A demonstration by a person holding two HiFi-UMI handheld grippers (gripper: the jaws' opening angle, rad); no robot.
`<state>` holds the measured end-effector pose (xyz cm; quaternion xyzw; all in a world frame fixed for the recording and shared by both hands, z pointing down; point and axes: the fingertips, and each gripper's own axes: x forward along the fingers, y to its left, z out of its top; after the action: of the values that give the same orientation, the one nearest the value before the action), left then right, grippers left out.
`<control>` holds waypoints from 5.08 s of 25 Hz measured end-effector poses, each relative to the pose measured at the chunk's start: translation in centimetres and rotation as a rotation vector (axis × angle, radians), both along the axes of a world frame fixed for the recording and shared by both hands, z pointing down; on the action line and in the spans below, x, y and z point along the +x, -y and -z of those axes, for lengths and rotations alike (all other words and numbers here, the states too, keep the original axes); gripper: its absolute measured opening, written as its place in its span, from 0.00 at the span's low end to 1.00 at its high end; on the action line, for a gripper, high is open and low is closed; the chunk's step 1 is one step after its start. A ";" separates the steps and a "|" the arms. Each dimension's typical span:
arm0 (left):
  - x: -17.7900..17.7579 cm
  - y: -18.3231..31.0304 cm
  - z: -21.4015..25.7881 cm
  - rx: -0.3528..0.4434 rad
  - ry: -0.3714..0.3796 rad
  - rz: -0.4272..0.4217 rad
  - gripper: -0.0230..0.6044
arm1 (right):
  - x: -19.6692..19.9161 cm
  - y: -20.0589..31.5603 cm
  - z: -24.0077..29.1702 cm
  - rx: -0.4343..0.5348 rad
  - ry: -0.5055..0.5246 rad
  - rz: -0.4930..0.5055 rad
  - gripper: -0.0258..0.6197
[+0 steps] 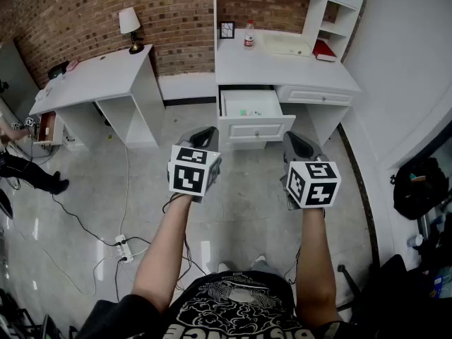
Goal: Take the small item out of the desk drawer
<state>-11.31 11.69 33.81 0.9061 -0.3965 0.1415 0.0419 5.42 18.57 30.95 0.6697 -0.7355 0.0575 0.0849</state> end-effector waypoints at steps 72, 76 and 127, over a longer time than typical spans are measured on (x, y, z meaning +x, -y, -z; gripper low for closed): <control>13.8 27.4 -4.5 -0.051 0.104 0.246 0.04 | 13.9 31.2 -8.7 -0.232 -0.103 0.443 0.50; 13.4 27.8 -5.8 -0.064 0.114 0.256 0.04 | 12.9 32.3 -10.8 -0.290 -0.170 0.530 0.52; 9.2 46.6 -26.0 -0.253 0.126 0.151 0.04 | 7.4 48.4 -46.9 -0.987 -0.738 1.051 0.69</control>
<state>-2.09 -34.90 59.81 0.8506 -0.4443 0.2434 0.1410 12.82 -29.78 77.89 0.0977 -0.7685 0.1033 0.6239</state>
